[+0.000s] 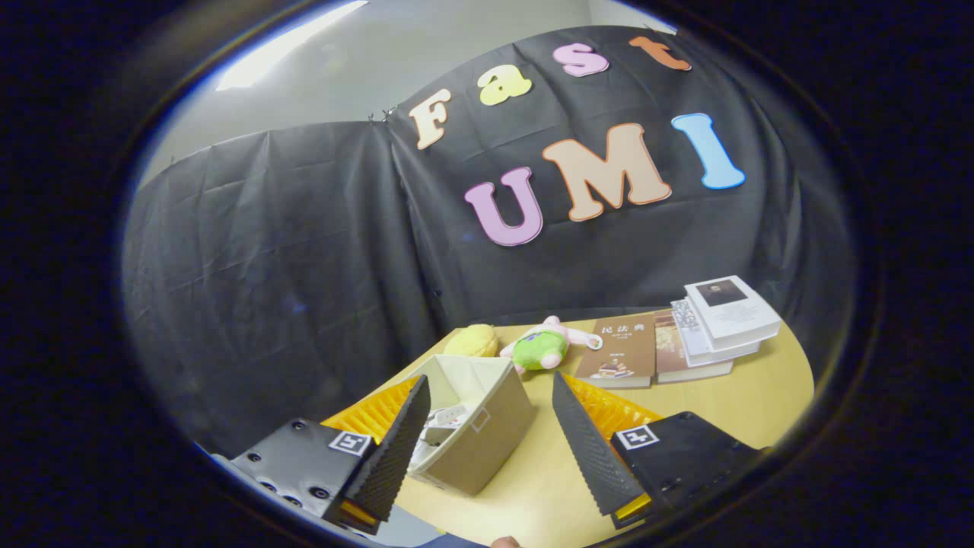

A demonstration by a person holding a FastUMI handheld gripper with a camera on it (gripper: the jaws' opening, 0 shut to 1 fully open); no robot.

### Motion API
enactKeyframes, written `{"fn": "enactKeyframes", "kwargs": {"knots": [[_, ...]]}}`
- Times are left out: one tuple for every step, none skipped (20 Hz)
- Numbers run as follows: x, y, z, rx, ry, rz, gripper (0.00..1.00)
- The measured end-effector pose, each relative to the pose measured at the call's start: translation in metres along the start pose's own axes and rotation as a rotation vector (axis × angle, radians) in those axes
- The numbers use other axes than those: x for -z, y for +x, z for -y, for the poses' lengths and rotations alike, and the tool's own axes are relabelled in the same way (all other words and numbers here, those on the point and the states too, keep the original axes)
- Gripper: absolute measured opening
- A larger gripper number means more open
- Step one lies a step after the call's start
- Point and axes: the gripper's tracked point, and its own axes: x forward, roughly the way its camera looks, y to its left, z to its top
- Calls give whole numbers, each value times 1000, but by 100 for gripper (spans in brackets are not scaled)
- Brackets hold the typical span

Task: Open the storage box then place both shoes into the box .Put the left shoe in first, then the right shoe, with the right side of both shoes facing outward in a uniform manner.

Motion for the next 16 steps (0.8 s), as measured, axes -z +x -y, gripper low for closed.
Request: {"fn": "enactKeyframes", "kwargs": {"knots": [[-3,-7,5,-2,-5,21,100],[-5,-16,11,0,-11,44,100],[-7,-24,18,6,-21,67,100],[-9,-32,24,13,-40,95,100],[-12,-40,32,24,-67,125,100],[-13,-46,40,43,-101,157,100],[-13,-52,49,62,-132,186,100],[-8,-56,55,76,-153,205,100],[-2,-59,62,88,-159,214,100],[7,-60,69,93,-160,213,100],[14,-64,74,97,-158,215,100],[19,-67,82,99,-157,221,100],[24,-72,86,99,-155,224,100],[28,-75,91,100,-144,231,100],[32,-80,93,92,-129,238,100],[35,-86,94,79,-114,241,100]]}}
